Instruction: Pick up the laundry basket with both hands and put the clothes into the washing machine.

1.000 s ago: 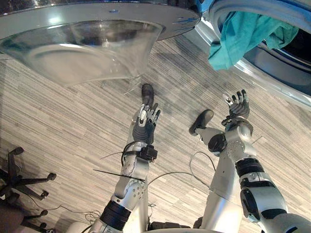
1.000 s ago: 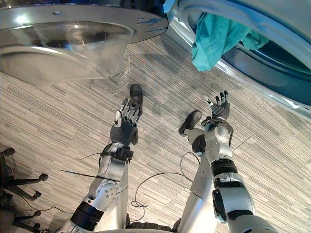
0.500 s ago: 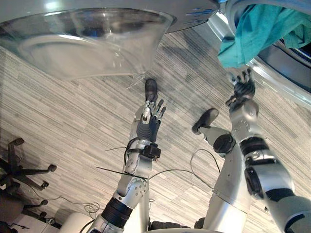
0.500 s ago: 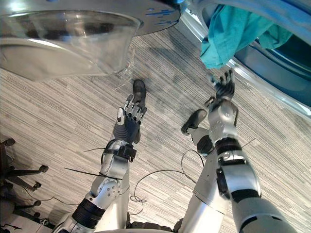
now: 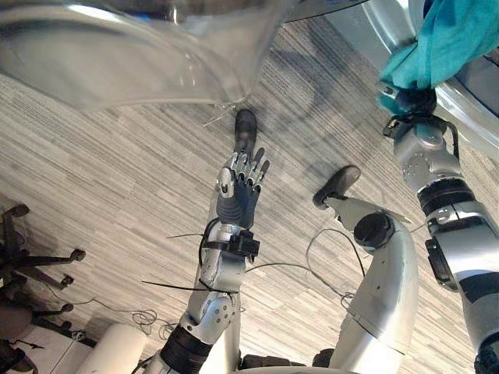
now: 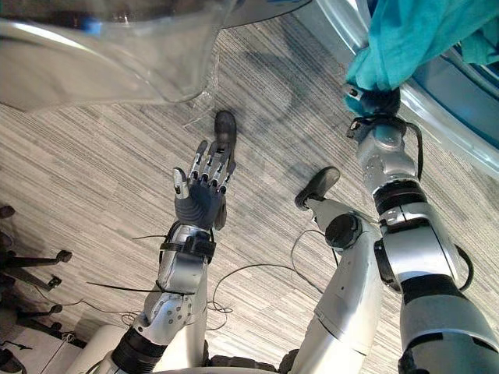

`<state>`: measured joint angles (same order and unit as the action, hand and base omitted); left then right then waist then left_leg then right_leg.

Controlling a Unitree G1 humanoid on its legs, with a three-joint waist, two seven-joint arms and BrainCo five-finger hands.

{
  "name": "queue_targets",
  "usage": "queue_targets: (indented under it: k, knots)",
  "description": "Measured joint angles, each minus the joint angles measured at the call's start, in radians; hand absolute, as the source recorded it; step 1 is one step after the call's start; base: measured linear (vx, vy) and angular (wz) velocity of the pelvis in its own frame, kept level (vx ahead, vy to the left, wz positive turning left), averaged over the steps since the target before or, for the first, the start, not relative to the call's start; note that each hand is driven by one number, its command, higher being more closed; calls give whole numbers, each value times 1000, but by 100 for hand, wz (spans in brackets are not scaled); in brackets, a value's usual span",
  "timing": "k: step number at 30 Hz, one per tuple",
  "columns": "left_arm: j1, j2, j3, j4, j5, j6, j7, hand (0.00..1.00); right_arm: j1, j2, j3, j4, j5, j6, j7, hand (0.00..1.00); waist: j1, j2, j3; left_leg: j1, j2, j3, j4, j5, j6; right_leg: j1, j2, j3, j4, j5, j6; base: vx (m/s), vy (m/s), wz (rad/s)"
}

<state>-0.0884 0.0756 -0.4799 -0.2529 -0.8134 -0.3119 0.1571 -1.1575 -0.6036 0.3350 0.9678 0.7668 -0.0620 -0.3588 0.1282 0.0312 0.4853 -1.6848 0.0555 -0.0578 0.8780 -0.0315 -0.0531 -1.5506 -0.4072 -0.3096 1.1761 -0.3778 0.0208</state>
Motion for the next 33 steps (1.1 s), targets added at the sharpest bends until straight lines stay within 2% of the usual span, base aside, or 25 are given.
queue_targets:
  k: [4,7,11,13,14,15,16,17,18,19,20,21,23,25,26,28,29,31,32,33]
  knots:
    - [9,7,-10,-21,0,-2,1,0,-16,0,-5,0,10,-1,-15,100,-2,0,0,-16,11,20,14,1,0,-25,-5,16,19,4,1,-71,41,-1]
    - [11,7,-12,-27,0,-1,1,0,-5,14,-75,-31,26,-1,-26,100,-1,1,0,-23,16,33,37,5,6,-40,-5,35,37,8,0,-62,39,-5]
    - [18,6,-6,-35,0,-2,1,0,162,55,-222,-401,27,-11,-97,100,-3,13,5,-32,23,38,73,3,19,-43,4,46,54,12,0,-59,39,-11]
    - [22,5,11,-34,0,-3,1,0,277,122,-292,-649,20,-60,-132,100,-5,12,5,-29,32,45,83,-3,24,-42,6,54,58,12,2,-55,30,-9]
    - [22,6,13,-33,0,-3,1,0,305,143,-312,-688,9,-68,-142,100,-4,12,5,-26,32,47,82,-4,22,-41,6,56,59,13,2,-56,25,-1]
    - [22,5,17,-29,0,-3,1,0,346,181,-350,-763,-5,-99,-157,100,-5,12,5,-22,32,49,81,-4,22,-39,7,58,59,13,2,-56,19,1]
    - [22,6,25,-15,0,-2,2,0,402,238,-425,-926,-47,-177,-182,100,-14,12,5,-7,33,50,82,-3,24,-24,10,59,58,13,1,-56,17,1]
    - [22,6,29,-3,0,-1,2,0,422,251,-456,-997,-61,-213,-186,100,-20,12,5,8,33,52,81,-4,26,-9,11,61,56,13,1,-57,20,0]
    - [24,6,33,28,0,2,4,0,459,262,-511,-1111,-100,-279,-186,100,-35,12,5,46,34,58,73,-9,25,26,13,64,44,14,3,-61,23,-1]
    - [24,6,34,42,0,4,5,0,471,266,-536,-1161,-115,-308,-185,100,-41,12,5,69,37,62,66,-10,26,47,18,66,34,15,6,-62,24,-13]
    - [27,8,37,61,0,11,8,0,500,281,-570,-1243,-140,-366,-182,100,-50,12,5,120,45,68,43,-13,30,94,28,69,5,20,14,-73,28,-20]
    - [30,12,41,69,0,22,13,0,534,284,-584,-1291,-159,-396,-180,100,-59,10,4,174,51,79,6,-13,31,140,41,72,-32,24,21,-53,19,-21]
    - [33,15,36,66,2,27,16,0,592,288,-540,-1249,-153,-369,-165,100,-54,4,1,250,68,105,-64,-10,27,195,67,81,-99,30,30,-27,3,-20]
    - [50,14,39,66,2,25,16,0,605,348,-542,-1245,-155,-371,-167,100,-55,4,1,304,72,116,-130,-3,18,241,87,80,-168,44,43,7,4,-20]
    - [55,15,38,65,2,26,15,0,597,346,-541,-1229,-156,-371,-167,100,-53,4,1,313,73,114,-136,2,18,252,92,78,-182,57,38,19,22,-15]
    - [72,19,38,66,2,25,0,0,507,289,-548,-1085,-164,-379,-190,100,-58,4,0,333,73,114,-133,11,26,283,93,72,-200,83,29,24,18,-7]
    - [72,23,37,65,2,24,-11,0,393,218,-558,-944,-146,-382,-200,100,-56,4,0,336,79,114,-120,12,29,293,98,68,-210,97,10,29,9,-16]
    - [71,27,28,67,0,22,-26,0,137,100,-565,-669,-45,-379,-201,100,-51,4,0,337,91,114,-100,9,33,307,110,68,-221,101,9,7,7,-20]
    - [71,30,20,67,0,22,-27,0,75,71,-560,-599,-16,-378,-198,100,-48,4,0,338,94,115,-96,8,34,309,112,69,-223,101,10,-24,-2,-19]
    - [69,29,-1,67,0,22,-33,0,-33,16,-544,-463,59,-368,-169,100,-34,5,0,339,104,118,-91,-1,45,312,120,68,-226,102,11,-33,-9,-13]
